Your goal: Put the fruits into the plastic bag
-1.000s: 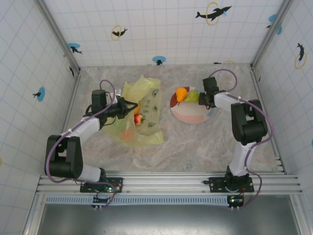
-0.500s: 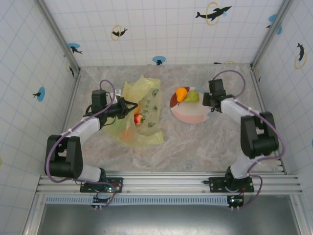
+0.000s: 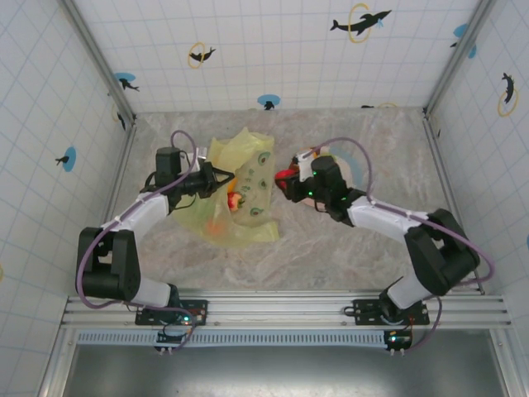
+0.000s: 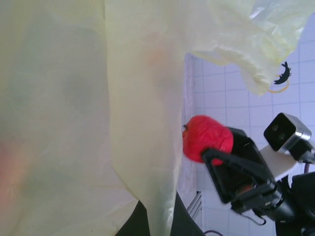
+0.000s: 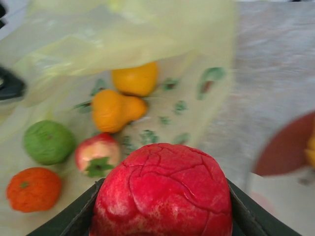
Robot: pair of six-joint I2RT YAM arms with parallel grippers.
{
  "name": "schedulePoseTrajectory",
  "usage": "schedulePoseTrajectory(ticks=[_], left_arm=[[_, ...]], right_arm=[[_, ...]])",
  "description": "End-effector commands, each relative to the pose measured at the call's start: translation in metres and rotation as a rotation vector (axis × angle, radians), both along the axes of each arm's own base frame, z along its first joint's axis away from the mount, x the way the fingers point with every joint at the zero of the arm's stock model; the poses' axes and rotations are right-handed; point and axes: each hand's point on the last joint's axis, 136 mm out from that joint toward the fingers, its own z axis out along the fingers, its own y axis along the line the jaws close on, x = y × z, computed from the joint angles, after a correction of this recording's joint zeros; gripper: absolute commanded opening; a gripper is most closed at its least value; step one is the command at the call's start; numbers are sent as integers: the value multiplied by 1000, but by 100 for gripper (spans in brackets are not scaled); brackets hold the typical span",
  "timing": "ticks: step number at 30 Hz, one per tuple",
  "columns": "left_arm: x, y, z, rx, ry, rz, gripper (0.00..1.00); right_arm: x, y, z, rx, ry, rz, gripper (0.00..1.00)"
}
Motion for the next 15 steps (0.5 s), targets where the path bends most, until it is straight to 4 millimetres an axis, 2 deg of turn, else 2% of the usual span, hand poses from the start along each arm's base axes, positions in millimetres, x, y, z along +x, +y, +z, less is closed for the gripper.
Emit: schedulePoseTrajectory(ticks=[1, 5, 11, 15], left_arm=[[-2, -5, 9, 9, -34, -62, 0], [-2, -7, 21, -18, -73, -73, 0], [-2, -7, 13, -16, -56, -72, 0], [-3, -7, 10, -10, -58, -68, 0]], right_arm=[[0, 44, 28, 140, -93, 113, 56], [-14, 78, 16, 200, -79, 189, 55], [-16, 117, 2, 241, -52, 227, 55], [-16, 139, 1, 307, -15, 253, 55]])
